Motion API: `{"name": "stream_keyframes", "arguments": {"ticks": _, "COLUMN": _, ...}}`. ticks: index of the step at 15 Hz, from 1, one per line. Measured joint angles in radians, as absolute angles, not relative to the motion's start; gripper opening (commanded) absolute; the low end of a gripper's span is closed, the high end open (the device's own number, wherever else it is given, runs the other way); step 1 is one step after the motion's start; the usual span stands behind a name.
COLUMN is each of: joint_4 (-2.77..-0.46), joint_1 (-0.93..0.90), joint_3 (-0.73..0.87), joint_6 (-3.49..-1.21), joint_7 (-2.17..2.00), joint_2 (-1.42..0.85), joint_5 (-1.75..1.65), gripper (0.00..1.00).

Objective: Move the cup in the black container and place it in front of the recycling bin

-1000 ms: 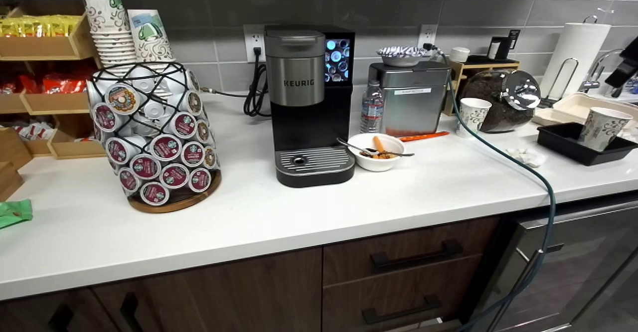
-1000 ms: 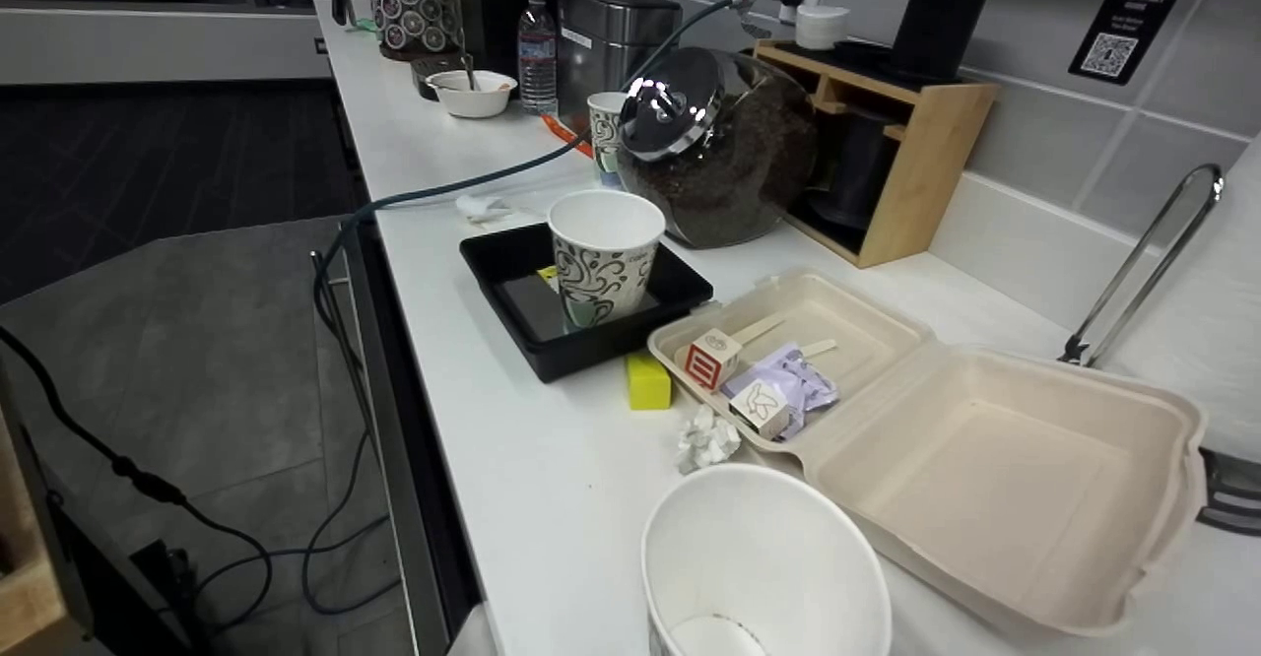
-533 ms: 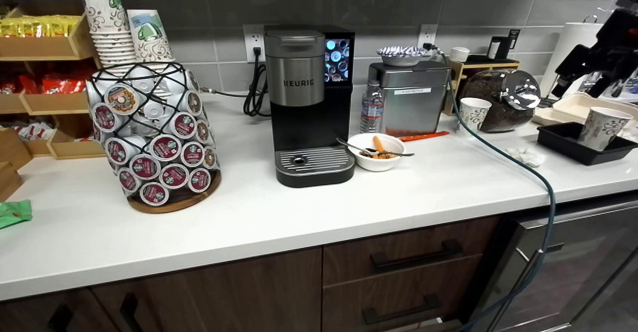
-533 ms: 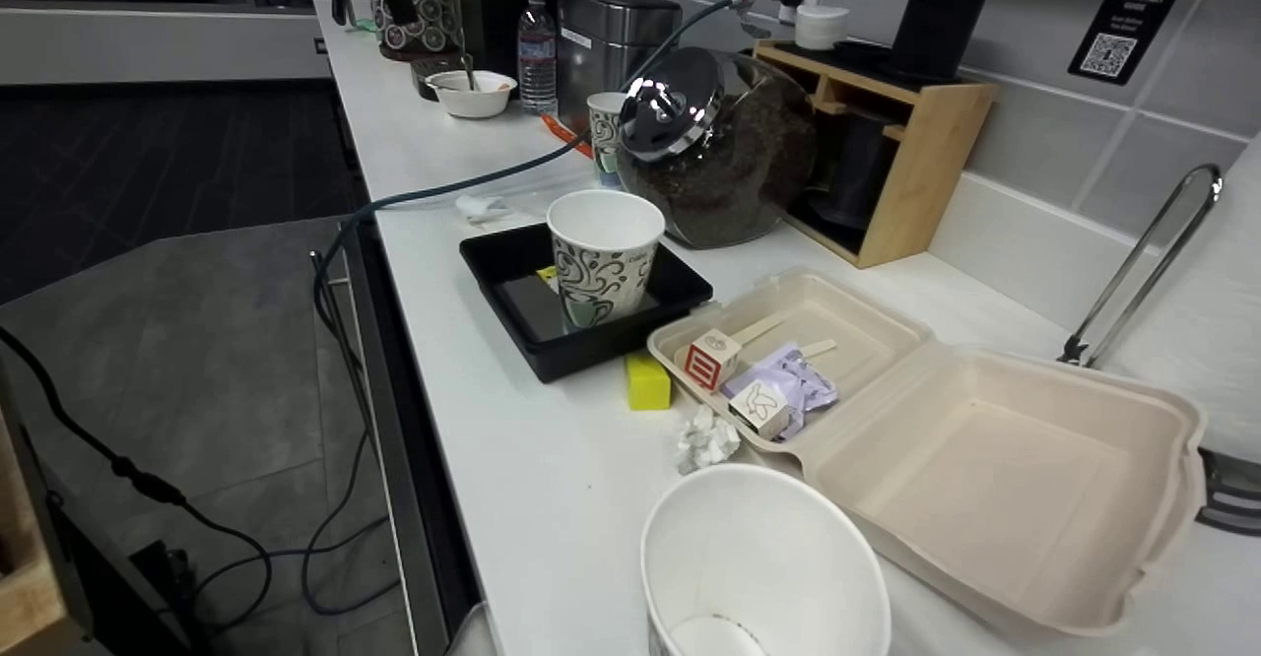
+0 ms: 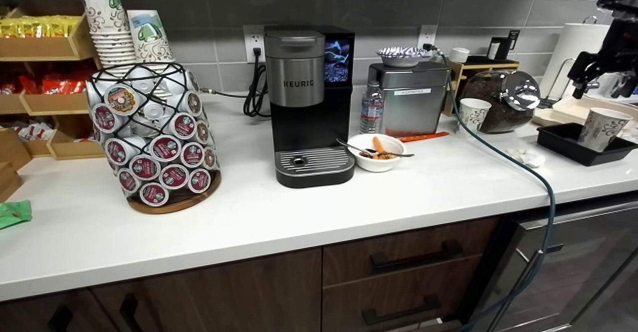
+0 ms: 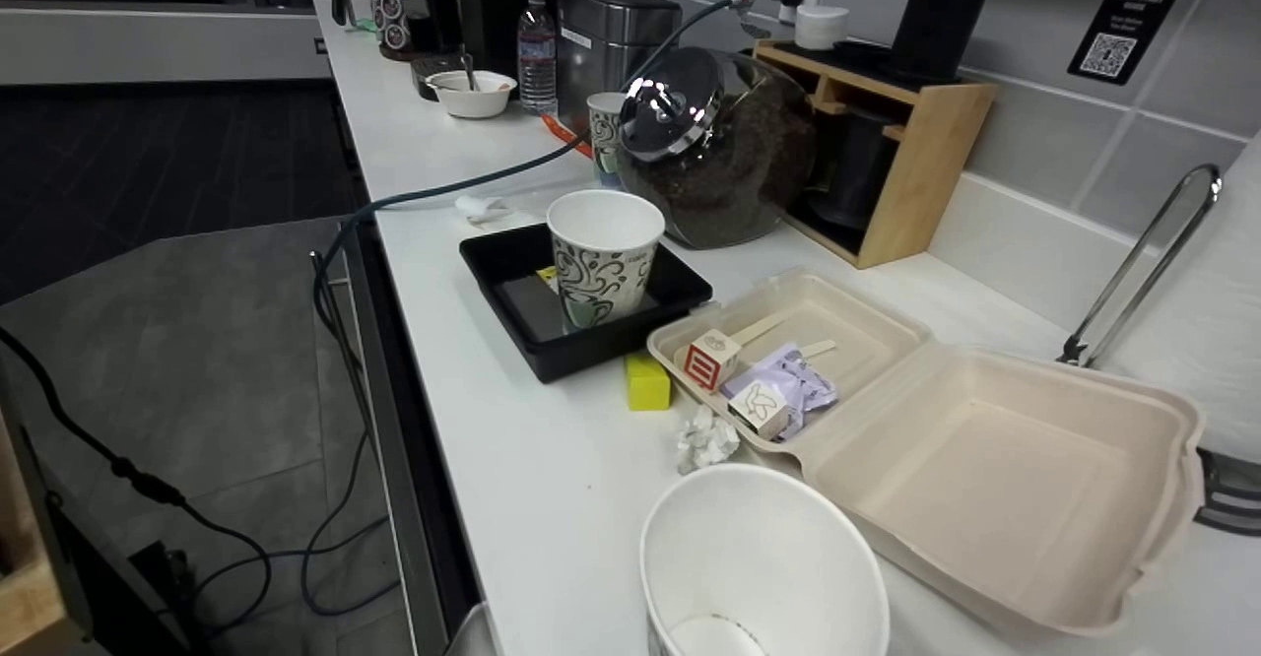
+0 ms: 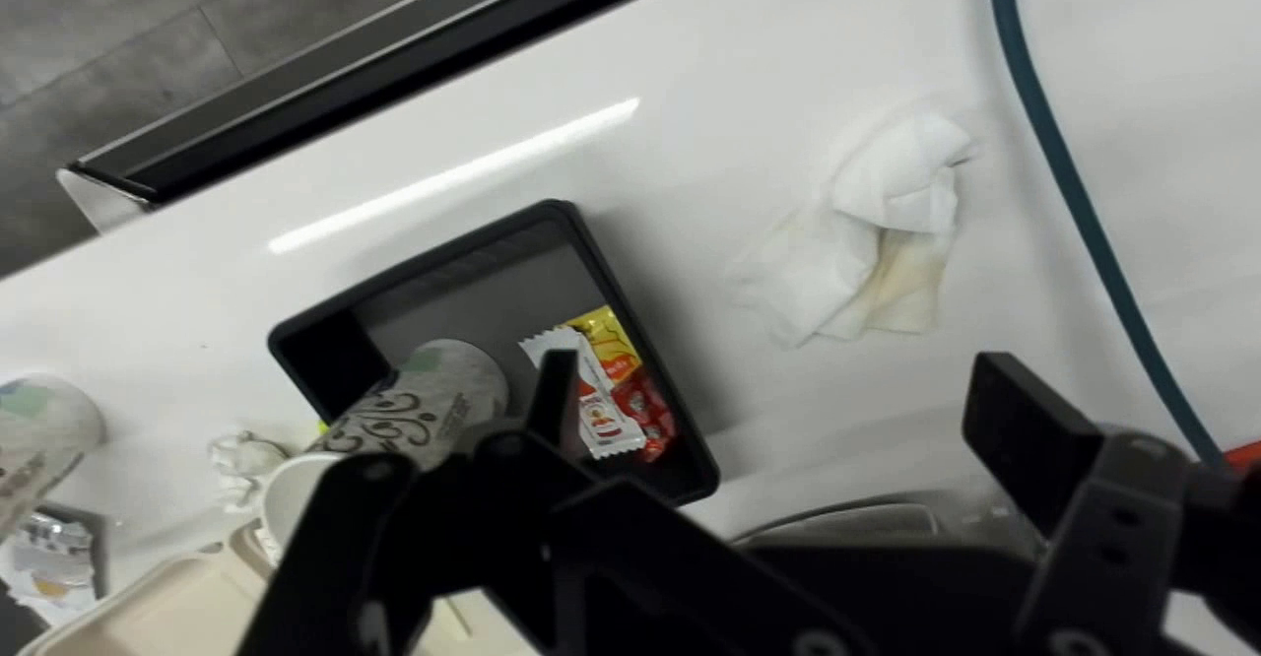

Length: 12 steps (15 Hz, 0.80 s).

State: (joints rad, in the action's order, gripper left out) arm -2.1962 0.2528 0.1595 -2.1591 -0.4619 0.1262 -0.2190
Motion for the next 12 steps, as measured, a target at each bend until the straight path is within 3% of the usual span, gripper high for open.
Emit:
{"name": "stream_keyframes", "arguments": {"ticks": 5, "joint_4": -2.185, "joint_1": 0.254, "joint_3": 0.159, "joint_6": -2.138, "joint_7": -0.501, "joint_2": 0.137, "joint_5": -0.242, "gripper": 1.00}}
{"name": "stream_keyframes", "arguments": {"ticks": 12, "joint_4": -2.158, "joint_1": 0.312, "joint_3": 0.219, "joint_6": -2.250, "joint_7": -0.614, "joint_2": 0.029, "joint_5": -0.547, "gripper": 1.00}}
